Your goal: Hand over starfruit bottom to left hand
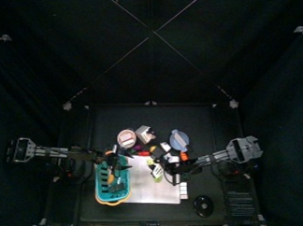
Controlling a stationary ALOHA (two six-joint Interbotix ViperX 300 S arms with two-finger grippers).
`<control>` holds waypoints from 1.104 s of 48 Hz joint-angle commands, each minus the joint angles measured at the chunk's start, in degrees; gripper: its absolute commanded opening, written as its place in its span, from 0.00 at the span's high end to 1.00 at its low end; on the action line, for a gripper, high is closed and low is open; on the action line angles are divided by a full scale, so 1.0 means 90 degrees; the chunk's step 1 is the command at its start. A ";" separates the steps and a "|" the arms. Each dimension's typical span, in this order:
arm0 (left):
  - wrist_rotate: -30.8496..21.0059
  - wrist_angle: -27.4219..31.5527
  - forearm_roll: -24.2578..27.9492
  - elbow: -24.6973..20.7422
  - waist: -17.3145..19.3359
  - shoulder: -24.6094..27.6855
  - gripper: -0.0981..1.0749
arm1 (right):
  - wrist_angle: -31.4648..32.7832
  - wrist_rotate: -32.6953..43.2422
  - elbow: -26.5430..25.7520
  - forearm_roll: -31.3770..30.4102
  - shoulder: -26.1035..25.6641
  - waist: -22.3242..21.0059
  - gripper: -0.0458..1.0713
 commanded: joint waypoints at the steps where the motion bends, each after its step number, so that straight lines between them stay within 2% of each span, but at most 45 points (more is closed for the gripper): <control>1: 0.0254 -0.0361 0.0000 -0.0234 -0.0010 0.0146 0.18 | -0.0479 0.0000 0.0117 -0.0176 -0.0439 0.0000 0.39; 9: 0.0742 -0.0791 0.0000 -0.0518 -0.0010 0.0693 0.17 | -0.1162 0.0010 0.0361 -0.0771 -0.0762 -0.0010 0.39; 19: 0.1055 -0.0840 -0.0049 -0.0947 -0.0029 0.1270 0.12 | -0.1777 0.0029 0.0654 -0.1250 -0.1094 -0.0039 0.39; 26: 0.1318 -0.0859 -0.0039 -0.1240 -0.0186 0.1670 0.06 | -0.2168 0.0029 0.0791 -0.1270 -0.1162 -0.0078 0.39; 37: 0.1924 -0.0859 -0.0059 -0.1543 -0.0439 0.2158 0.06 | -0.2432 0.0039 0.0850 -0.1230 -0.1172 -0.0186 0.39; 53: 0.2578 -0.0938 -0.0391 -0.1699 -0.0674 0.2354 0.06 | -0.2842 0.0059 0.1025 -0.0898 -0.1270 -0.0518 0.39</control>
